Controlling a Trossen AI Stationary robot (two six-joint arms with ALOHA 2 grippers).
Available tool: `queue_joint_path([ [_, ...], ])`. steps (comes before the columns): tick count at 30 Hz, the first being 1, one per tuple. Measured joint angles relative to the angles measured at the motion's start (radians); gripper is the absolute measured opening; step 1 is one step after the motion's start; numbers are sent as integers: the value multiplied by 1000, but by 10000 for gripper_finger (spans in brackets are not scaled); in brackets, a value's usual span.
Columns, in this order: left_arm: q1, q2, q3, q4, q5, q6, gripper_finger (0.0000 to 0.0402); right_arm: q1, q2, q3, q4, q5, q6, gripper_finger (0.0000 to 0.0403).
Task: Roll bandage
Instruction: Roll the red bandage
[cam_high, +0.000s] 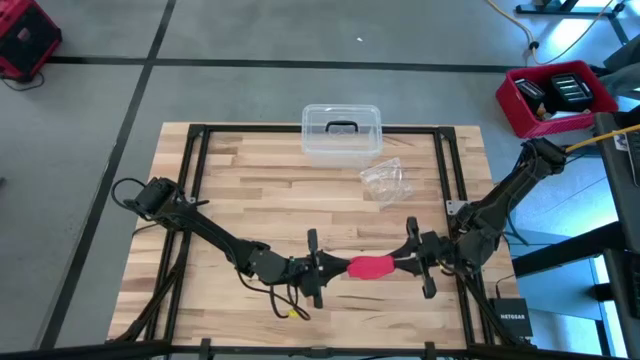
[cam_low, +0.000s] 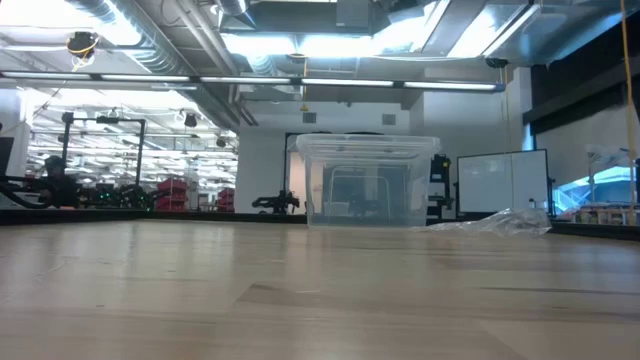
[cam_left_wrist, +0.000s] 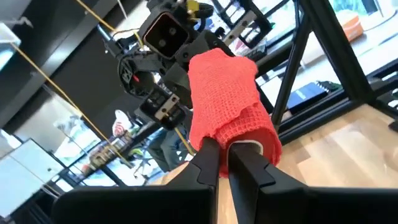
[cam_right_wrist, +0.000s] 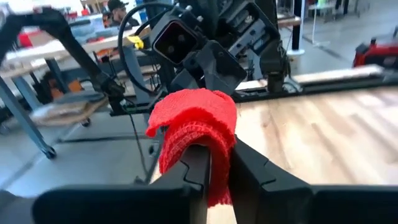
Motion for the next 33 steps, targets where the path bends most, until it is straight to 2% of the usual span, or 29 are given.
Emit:
queue_joint_path([
  [6, -19, -1, 3, 3, -11, -20, 5, 0, -43, -1, -8, 26, -266, 50],
  [10, -32, -1, 2, -1, -22, -46, 3, 1, -105, -1, -5, 52, -420, 83],
  [17, -33, 0, -2, -7, -18, -75, 2, 1, -153, 13, -74, 55, -499, 163],
  [20, -25, 0, -2, -20, -41, -117, 2, 1, -150, 49, -60, -33, -502, 176],
  [22, -16, 0, -2, -24, -52, -155, 2, 1, -111, 62, -63, -80, -480, 178],
  [26, 6, 0, -2, -62, -65, -244, 1, 15, 35, 118, -124, -78, -558, 179],
  [30, 26, 0, -1, -106, -86, -366, 2, 54, 163, 247, -236, 109, -584, 179],
  [33, 37, 0, -2, -134, -86, -431, 1, 54, 256, 336, -396, 175, -568, 179],
])
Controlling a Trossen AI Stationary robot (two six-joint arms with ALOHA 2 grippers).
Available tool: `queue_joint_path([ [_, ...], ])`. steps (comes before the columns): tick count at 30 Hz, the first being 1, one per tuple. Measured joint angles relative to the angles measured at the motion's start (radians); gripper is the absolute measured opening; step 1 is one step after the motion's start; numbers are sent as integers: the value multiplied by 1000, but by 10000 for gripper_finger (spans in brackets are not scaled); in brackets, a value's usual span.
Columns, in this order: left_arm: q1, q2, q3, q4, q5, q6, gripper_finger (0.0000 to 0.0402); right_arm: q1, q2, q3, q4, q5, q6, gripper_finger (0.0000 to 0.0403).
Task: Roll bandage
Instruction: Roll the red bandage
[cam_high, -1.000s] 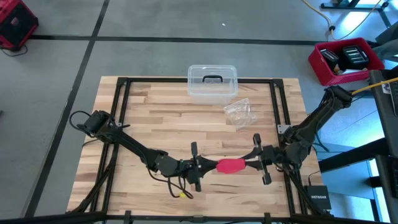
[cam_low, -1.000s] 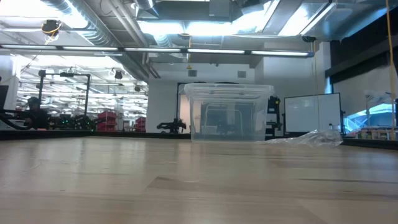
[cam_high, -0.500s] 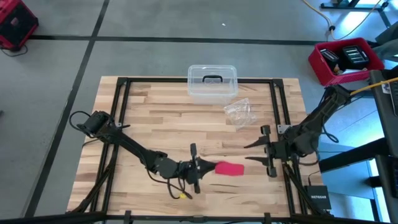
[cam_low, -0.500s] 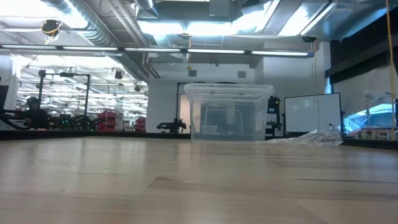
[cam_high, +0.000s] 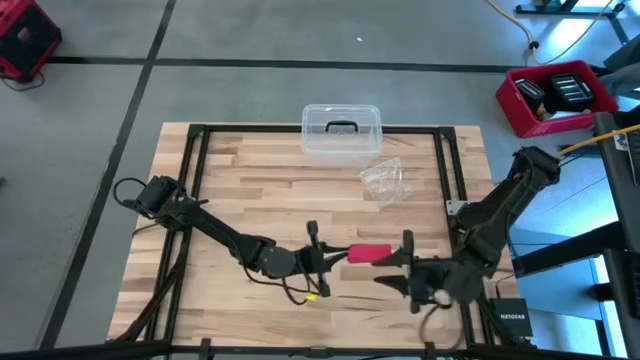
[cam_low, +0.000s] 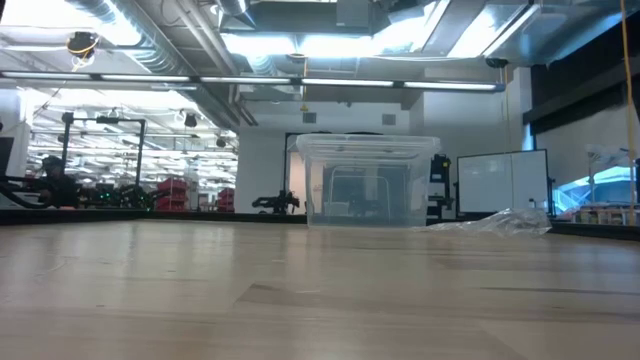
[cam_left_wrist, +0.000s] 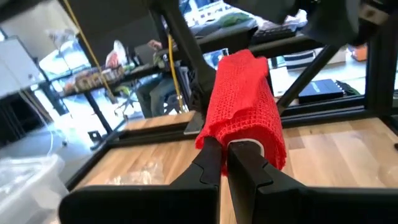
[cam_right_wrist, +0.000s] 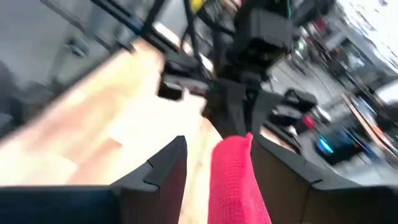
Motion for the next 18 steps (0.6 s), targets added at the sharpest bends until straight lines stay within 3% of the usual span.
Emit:
queue_joint_path([
  [6, -3, 0, 0, -30, 0, -3, 2, -41, 79, 95, -223, 68, 126, 164],
  [12, -17, 0, 1, -31, 0, 16, 4, -98, 75, 99, -230, -36, 181, 121],
  [18, -20, 0, 1, -31, -3, 25, 3, -113, 74, 98, -237, -44, 192, 74],
])
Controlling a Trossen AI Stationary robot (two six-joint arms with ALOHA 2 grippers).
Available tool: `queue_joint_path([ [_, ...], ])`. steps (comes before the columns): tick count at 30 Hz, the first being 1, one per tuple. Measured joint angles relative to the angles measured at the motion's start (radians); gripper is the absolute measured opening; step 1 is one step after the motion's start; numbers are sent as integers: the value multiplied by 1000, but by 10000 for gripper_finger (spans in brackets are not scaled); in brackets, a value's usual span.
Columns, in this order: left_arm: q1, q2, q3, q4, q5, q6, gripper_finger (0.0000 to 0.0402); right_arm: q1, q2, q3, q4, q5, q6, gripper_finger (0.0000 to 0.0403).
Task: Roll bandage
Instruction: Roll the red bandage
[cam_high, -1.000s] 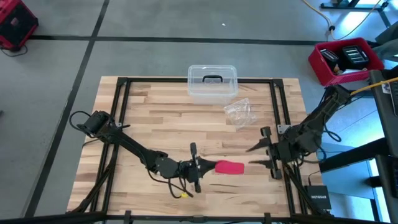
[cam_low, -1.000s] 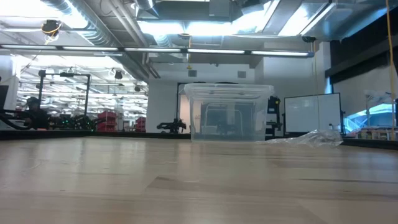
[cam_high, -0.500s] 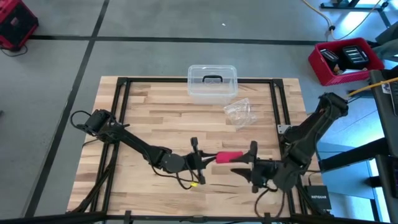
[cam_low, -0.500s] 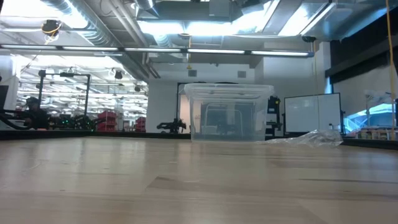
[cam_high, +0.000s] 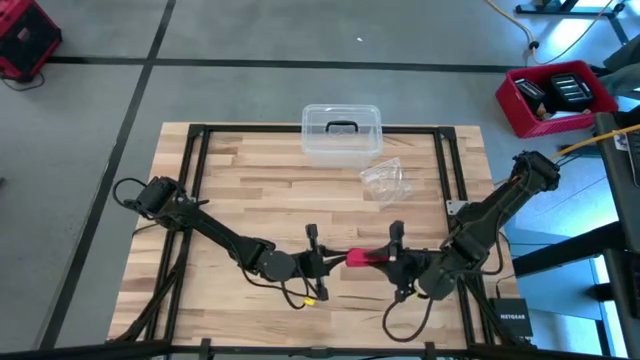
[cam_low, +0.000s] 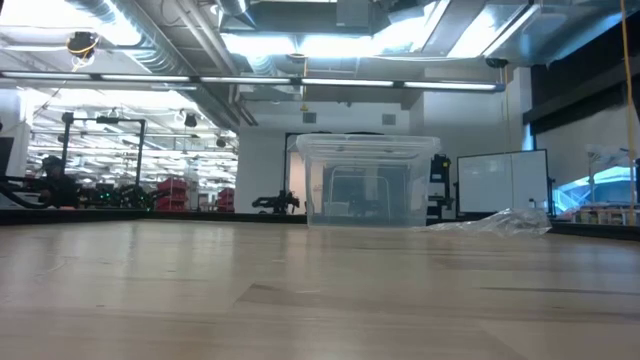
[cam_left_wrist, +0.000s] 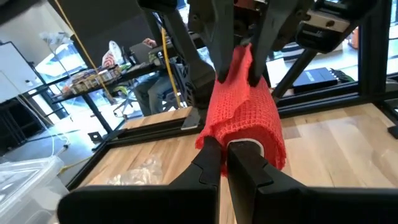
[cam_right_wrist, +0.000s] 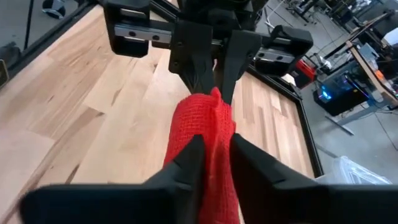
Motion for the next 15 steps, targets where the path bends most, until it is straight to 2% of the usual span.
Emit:
queue_joint_path([
  [5, 0, 0, 0, -2, 2, -2, 3, 1, -8, -1, 0, 2, 0, 10],
  [9, 0, 0, 0, -32, 5, -10, 4, 0, -37, 0, 8, 30, 42, 13],
  [15, 2, 0, 0, -54, 5, -21, 3, 0, -50, 69, -25, 26, 62, 7],
])
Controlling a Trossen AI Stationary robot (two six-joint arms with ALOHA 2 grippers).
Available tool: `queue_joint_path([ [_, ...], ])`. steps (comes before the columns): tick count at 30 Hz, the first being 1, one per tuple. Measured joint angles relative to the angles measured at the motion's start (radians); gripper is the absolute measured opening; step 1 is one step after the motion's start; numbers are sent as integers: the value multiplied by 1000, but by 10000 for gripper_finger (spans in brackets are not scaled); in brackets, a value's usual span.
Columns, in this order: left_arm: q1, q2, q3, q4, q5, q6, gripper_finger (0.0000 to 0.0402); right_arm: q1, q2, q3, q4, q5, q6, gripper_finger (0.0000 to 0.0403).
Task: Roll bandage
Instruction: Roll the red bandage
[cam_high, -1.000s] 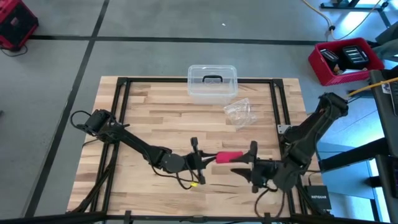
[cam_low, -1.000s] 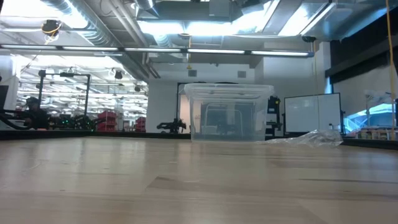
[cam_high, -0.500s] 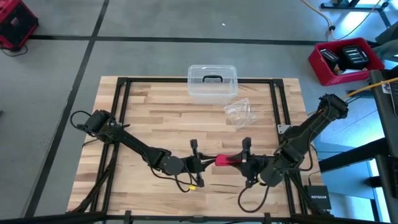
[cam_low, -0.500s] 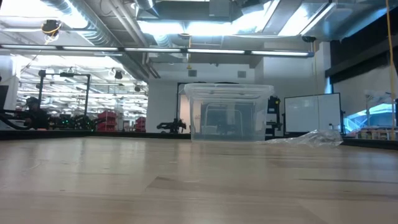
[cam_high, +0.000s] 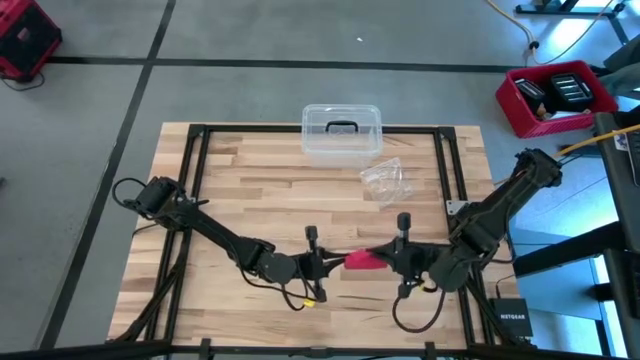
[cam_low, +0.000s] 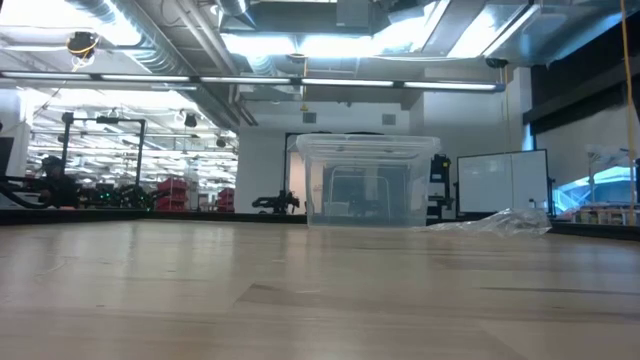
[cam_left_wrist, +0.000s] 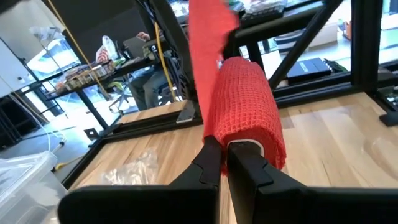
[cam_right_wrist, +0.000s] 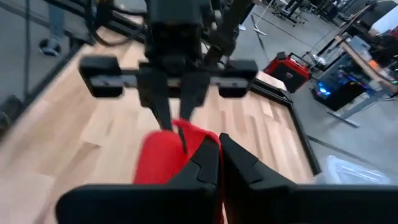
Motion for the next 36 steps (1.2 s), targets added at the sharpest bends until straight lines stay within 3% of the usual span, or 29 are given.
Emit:
queue_joint_path([
  [16, 53, 0, 0, 2, -12, -183, 5, 3, 40, 12, -29, -130, 204, 4],
  [24, 54, 0, 0, 2, -21, -204, 5, 0, 79, 12, -49, -103, 311, 6],
  [36, 54, 0, -1, 2, -21, -211, 5, 1, 136, 12, -166, -150, 424, 7],
])
